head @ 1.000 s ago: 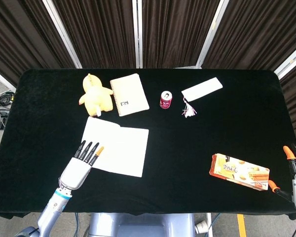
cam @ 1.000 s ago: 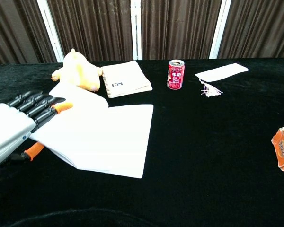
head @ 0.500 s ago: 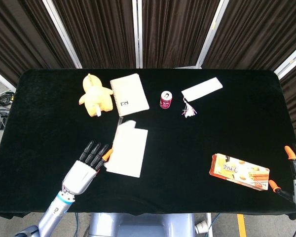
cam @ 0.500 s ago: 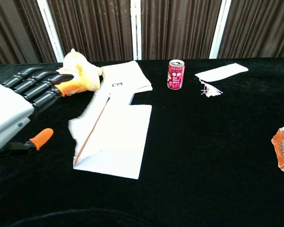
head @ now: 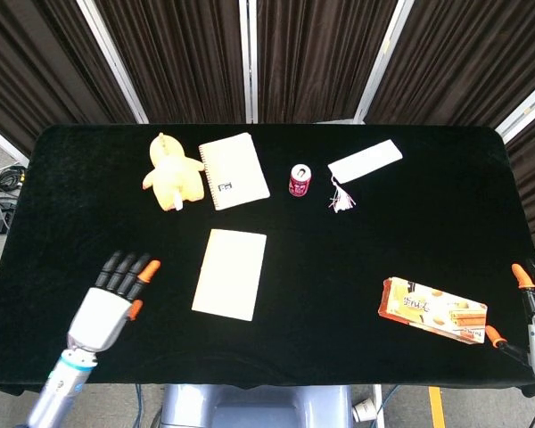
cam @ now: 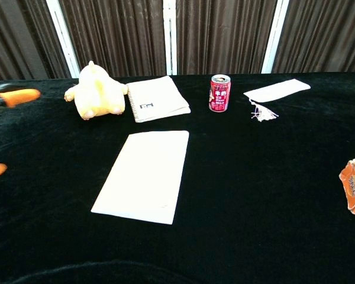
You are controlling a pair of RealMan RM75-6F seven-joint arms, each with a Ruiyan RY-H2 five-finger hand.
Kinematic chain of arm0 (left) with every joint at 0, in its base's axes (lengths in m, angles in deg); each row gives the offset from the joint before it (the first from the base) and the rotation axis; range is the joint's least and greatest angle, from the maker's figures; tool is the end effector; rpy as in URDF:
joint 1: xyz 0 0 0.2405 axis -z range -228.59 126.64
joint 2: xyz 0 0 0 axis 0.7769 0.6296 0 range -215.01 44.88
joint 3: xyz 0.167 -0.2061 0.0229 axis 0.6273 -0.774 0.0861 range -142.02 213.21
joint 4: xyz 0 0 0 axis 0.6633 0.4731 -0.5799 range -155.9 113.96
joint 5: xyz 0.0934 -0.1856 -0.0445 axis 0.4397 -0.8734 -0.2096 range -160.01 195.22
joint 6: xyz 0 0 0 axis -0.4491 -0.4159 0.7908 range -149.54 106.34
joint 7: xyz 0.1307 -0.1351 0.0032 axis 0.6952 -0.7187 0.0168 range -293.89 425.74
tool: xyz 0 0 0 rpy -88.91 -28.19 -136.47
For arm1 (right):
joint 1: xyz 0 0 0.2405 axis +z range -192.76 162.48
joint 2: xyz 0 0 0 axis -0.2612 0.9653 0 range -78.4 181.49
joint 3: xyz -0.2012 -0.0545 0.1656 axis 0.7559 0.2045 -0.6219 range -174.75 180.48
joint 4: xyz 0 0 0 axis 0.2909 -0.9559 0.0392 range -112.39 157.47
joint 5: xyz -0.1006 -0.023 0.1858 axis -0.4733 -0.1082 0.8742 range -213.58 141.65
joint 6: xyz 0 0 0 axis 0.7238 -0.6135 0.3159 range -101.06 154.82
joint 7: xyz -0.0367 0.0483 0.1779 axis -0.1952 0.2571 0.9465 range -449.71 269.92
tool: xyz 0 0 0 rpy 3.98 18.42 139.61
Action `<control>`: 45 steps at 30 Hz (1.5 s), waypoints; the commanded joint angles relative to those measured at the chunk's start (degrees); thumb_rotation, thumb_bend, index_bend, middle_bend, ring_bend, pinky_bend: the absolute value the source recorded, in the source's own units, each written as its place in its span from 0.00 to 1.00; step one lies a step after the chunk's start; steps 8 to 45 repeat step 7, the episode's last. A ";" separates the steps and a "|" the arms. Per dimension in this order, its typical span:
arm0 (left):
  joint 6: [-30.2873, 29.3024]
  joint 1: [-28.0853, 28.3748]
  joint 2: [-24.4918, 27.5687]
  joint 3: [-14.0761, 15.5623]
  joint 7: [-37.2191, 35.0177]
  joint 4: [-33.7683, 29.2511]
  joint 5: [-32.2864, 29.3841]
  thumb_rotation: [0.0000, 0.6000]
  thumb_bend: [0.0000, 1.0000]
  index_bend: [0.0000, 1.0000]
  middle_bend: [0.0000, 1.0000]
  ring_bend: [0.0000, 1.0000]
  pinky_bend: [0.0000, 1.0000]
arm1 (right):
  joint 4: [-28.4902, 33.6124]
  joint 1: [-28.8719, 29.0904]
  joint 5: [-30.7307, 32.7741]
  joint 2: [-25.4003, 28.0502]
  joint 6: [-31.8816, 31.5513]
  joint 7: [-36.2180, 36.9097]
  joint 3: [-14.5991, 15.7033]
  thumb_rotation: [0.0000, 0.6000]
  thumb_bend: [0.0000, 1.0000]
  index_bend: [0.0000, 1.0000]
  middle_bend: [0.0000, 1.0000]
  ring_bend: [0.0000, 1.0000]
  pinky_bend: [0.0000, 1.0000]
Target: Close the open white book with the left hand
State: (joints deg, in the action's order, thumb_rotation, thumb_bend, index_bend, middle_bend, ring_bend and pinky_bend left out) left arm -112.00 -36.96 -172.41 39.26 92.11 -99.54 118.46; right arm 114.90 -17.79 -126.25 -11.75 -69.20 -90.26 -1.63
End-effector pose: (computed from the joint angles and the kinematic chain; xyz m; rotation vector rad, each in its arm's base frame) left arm -0.2338 0.2341 0.0280 -1.7253 -0.4001 -0.9756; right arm -0.3185 -0.1870 0.1979 1.2616 -0.7690 0.9631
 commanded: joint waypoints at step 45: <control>2.16 -4.51 12.85 2.10 -5.86 -11.46 -8.26 1.00 0.20 0.00 0.00 0.00 0.00 | -0.12 0.39 -0.68 -0.15 0.47 -1.05 0.26 1.00 0.03 0.00 0.00 0.00 0.00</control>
